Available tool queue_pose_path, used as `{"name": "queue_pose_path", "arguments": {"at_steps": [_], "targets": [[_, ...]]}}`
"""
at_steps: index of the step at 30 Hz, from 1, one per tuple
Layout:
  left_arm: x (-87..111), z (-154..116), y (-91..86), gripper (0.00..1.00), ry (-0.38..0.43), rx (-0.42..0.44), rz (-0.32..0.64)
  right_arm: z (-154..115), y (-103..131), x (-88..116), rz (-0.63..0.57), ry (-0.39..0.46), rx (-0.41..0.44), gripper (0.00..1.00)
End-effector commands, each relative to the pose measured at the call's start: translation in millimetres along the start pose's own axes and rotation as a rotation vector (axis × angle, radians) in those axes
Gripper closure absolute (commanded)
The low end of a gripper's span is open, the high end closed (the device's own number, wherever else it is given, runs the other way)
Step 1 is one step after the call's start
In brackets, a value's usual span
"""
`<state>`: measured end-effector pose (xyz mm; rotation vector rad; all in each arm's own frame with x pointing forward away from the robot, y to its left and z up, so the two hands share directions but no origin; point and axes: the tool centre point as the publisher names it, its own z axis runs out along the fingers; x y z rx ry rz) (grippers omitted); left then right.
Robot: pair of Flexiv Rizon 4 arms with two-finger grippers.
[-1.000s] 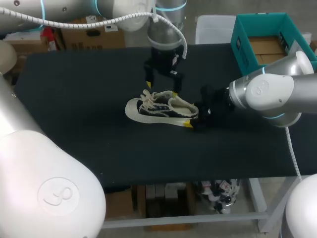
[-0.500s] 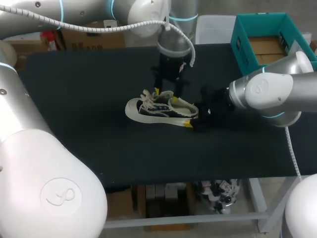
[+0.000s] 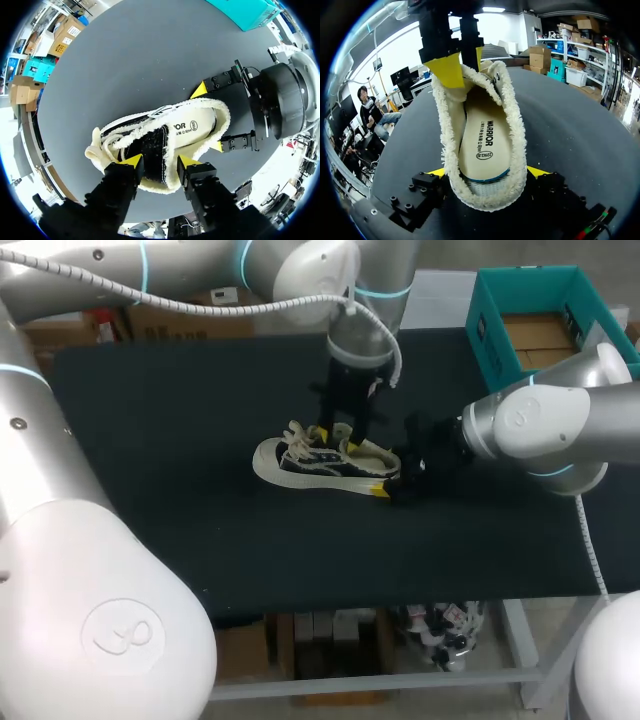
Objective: Open the shoe tongue, take the insole out of the shoe, put the insole back into the shoe, and pack the shoe into the shoebox
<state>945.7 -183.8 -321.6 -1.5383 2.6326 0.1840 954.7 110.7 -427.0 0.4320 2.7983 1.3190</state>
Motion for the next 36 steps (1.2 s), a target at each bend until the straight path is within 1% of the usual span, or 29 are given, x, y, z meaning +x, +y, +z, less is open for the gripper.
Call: {"name": "queue_pose_path", "arguments": {"at_steps": [1,2,8,13,16,21,25,27,28,32,36], "targets": [[5.0,2.8,-2.7,0.94,-0.013,-0.009,-0.003,2.9,-2.9,-1.1,-0.001,0.004,-0.005,1.0],[5.0,2.7,-1.3,1.0,-0.012,-0.009,-0.003,2.9,-2.9,-1.1,-0.001,0.004,-0.005,1.0],[-1.0,-2.9,9.5,1.0,-0.007,0.009,-0.01,2.9,-2.9,-1.1,-0.001,0.004,-0.005,1.0],[-6.3,-3.0,13.5,1.0,-0.002,0.016,-0.02,2.9,-2.9,-1.1,-0.001,0.004,-0.005,1.0],[-11.0,-6.7,19.0,1.0,0.024,0.041,-0.028,2.9,-2.9,-1.1,-0.001,0.004,-0.005,1.0],[-25.0,-20.4,29.0,1.0,0.096,0.093,-0.039,2.9,-2.9,-1.1,-0.001,0.004,-0.005,1.0],[-41.6,-29.4,37.0,1.0,0.156,0.152,-0.051,2.9,-2.9,-1.1,-0.001,0.004,-0.005,1.0],[-49.5,-30.1,39.8,1.0,0.201,0.161,-0.042,2.9,-2.9,-1.1,-0.001,0.004,-0.005,1.0],[-53.8,-30.3,42.0,1.0,0.205,0.175,-0.051,2.9,-2.9,-1.1,-0.001,0.004,-0.005,1.0],[-67.2,-30.3,47.6,1.0,0.272,0.208,-0.042,2.9,-2.9,-1.1,-0.001,0.004,-0.005,1.0],[-79.8,-25.6,51.1,1.0,0.338,0.238,-0.062,2.9,-2.9,-1.1,-0.001,0.004,-0.005,1.0]]}}
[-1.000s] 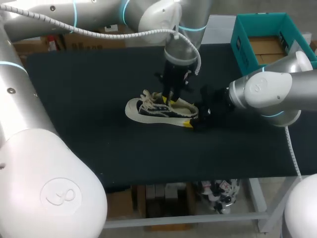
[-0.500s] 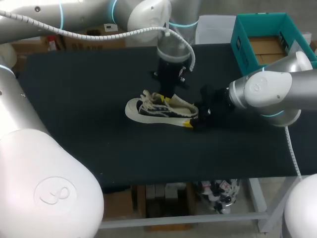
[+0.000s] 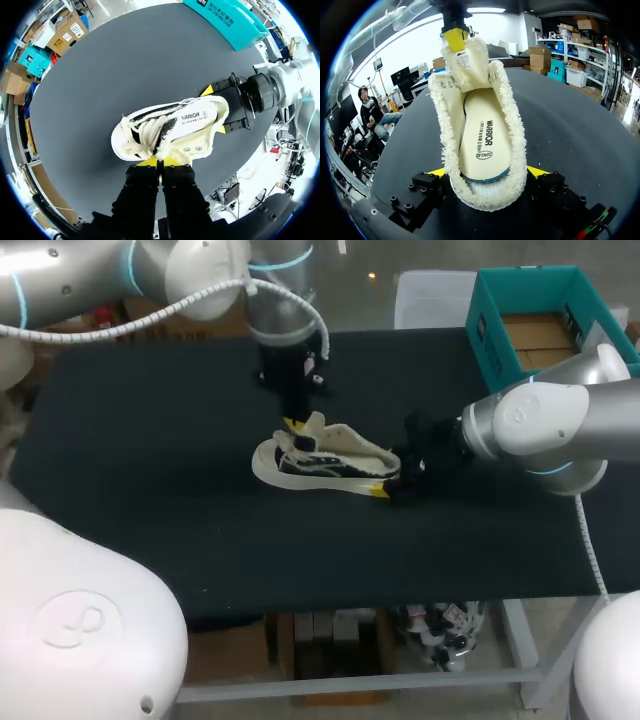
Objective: Open the shoe tongue, take the insole out of the shoe, put the insole back into the shoe, and pack the shoe into the shoebox
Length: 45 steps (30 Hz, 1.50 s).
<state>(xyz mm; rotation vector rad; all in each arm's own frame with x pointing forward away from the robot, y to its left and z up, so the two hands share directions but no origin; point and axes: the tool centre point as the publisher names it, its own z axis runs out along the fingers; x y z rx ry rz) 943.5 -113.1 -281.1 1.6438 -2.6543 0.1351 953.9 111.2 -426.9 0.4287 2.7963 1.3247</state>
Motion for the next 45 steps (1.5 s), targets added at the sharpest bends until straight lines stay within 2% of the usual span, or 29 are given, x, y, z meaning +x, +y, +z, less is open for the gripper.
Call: {"name": "queue_pose_path", "arguments": {"at_steps": [1,8,14,22,25,27,28,30,32,35,37,39,40,42,43,45], "targets": [[-18.4,0.0,12.7,1.0,0.16,0.119,-0.005,2.6,-3.1,-2.0,0.001,0.002,-0.001,1.0],[-32.0,1.4,16.8,1.0,0.199,0.146,-0.044,2.6,-3.1,-2.0,0.001,0.002,-0.001,1.0],[-43.7,5.0,14.9,1.0,0.234,0.13,-0.062,2.6,-3.1,-2.0,0.001,0.002,-0.001,1.0],[-35.0,-6.1,2.7,1.0,0.287,0.104,0.074,2.6,-3.1,-2.0,0.001,0.002,-0.001,1.0],[-29.4,-12.9,-2.6,1.0,0.284,0.099,0.116,2.6,-3.1,-2.0,0.001,0.002,-0.001,1.0],[-25.7,-17.0,-5.9,0.79,0.286,0.096,0.14,2.6,-3.1,-2.0,0.001,0.002,-0.001,1.0],[-24.0,-19.1,-7.4,0.72,0.282,0.097,0.155,2.6,-3.1,-2.0,0.001,0.002,-0.001,1.0],[-20.2,-23.2,-9.8,0.71,0.279,0.098,0.186,2.6,-3.1,-2.0,0.001,0.002,-0.001,1.0],[-16.2,-26.8,-13.1,0.65,0.286,0.096,0.223,2.6,-3.1,-2.0,0.001,0.002,-0.001,1.0],[-7.8,-34.4,-17.7,0.66,0.245,0.111,0.288,2.6,-3.1,-2.0,0.001,0.002,-0.001,1.0],[-0.7,-38.7,-21.1,0.73,0.226,0.109,0.365,2.6,-3.1,-2.0,0.001,0.002,-0.001,1.0],[7.6,-42.5,-24.1,0.76,0.221,0.094,0.493,2.6,-3.1,-2.0,0.001,0.002,-0.001,1.0],[10.8,-43.3,-25.9,0.78,0.201,0.098,0.508,2.6,-3.1,-2.0,0.001,0.002,-0.001,1.0],[16.9,-45.1,-27.8,0.96,0.18,0.1,0.604,2.6,-3.1,-2.0,0.001,0.002,-0.001,1.0],[20.0,-45.6,-29.1,1.0,0.166,0.099,0.638,2.6,-3.1,-2.0,0.001,0.002,-0.001,1.0],[25.7,-46.1,-30.0,1.0,0.148,0.095,0.726,2.6,-3.1,-2.0,0.001,0.002,-0.001,1.0]]}}
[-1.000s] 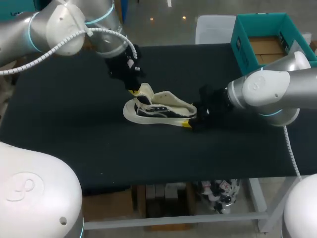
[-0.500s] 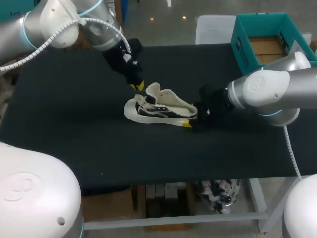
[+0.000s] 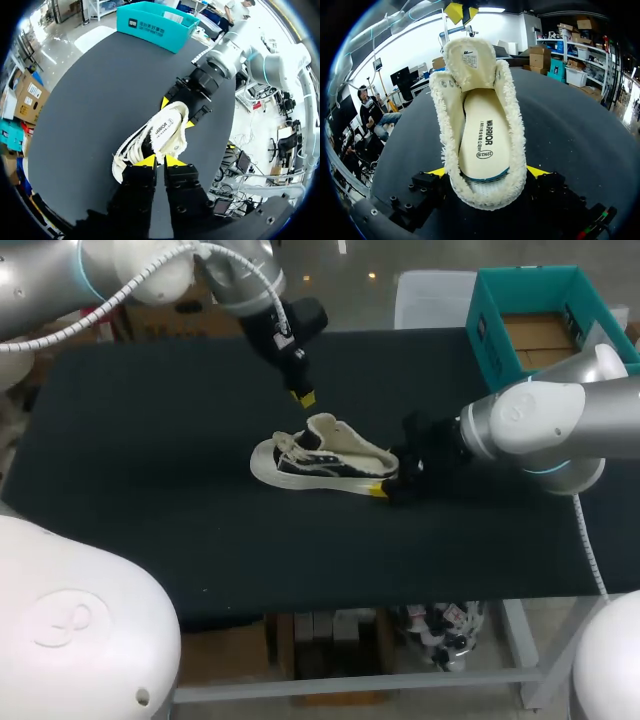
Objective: Open the shoe tongue, take the insole out of the shoe, put the insole back into the shoe, and pack the shoe into the shoebox
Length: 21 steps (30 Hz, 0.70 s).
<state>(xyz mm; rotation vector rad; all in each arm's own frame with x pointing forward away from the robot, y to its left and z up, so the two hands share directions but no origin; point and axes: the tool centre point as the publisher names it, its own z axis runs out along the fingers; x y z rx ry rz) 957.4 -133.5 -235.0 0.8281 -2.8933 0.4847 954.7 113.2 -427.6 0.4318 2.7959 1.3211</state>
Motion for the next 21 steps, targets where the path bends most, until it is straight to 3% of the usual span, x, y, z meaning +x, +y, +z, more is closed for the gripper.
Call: {"name": "queue_pose_path", "arguments": {"at_steps": [1,8,13,21], "targets": [[8.0,1.2,-11.7,1.0,-0.02,-0.085,0.232,0.6,-3.9,-1.7,0.0,0.005,-0.003,1.0],[14.0,14.6,-12.6,1.0,-0.006,-0.143,0.466,0.6,-3.9,-1.7,0.0,0.005,-0.003,1.0],[14.4,31.6,-12.9,1.0,0.047,-0.191,0.651,0.6,-3.9,-1.7,0.0,0.005,-0.003,1.0],[12.9,59.8,-18.3,1.0,0.053,-0.26,0.777,0.6,-3.9,-1.7,0.0,0.005,-0.003,1.0]]}}
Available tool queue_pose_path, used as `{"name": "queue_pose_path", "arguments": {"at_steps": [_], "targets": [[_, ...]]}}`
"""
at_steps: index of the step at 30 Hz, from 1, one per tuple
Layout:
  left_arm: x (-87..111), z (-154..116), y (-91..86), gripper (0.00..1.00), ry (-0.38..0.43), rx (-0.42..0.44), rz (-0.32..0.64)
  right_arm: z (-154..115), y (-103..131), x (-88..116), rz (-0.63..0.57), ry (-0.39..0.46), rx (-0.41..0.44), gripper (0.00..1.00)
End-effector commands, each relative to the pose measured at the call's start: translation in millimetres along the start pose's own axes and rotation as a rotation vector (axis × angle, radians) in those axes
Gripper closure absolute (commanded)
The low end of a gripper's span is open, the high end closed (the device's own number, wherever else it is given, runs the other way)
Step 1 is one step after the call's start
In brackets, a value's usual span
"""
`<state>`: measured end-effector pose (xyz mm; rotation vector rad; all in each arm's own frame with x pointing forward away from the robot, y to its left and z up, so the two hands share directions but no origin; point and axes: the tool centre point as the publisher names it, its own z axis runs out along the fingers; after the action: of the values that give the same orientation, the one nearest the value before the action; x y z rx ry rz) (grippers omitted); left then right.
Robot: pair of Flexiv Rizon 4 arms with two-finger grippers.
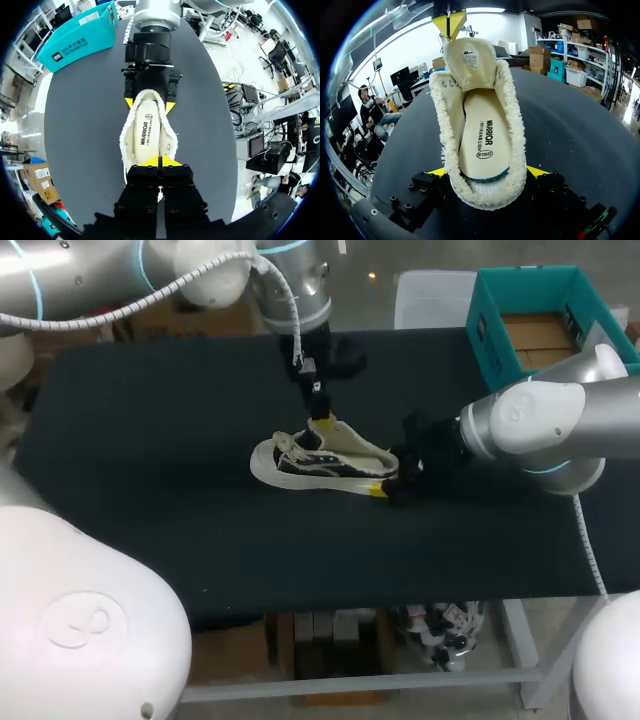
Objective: Open the shoe tongue, take the insole out of the shoe, put the insole back into the shoe, and pack the shoe into the shoebox
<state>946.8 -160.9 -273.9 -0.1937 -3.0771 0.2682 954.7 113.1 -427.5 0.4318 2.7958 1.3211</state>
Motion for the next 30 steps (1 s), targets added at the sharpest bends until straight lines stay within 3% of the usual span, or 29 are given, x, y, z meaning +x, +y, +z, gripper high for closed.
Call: {"name": "queue_pose_path", "arguments": {"at_steps": [1,8,30], "targets": [[-10.8,13.9,-10.6,1.0,0.052,-0.078,0.116,0.7,-3.9,-1.7,0.0,0.005,-0.003,1.0],[-5.7,33.8,-13.0,1.0,0.1,-0.098,0.139,0.7,-3.9,-1.7,0.0,0.005,-0.003,1.0],[10.4,75.5,4.8,1.0,0.065,-0.136,0.165,0.7,-3.9,-1.7,0.0,0.005,-0.003,1.0]]}}
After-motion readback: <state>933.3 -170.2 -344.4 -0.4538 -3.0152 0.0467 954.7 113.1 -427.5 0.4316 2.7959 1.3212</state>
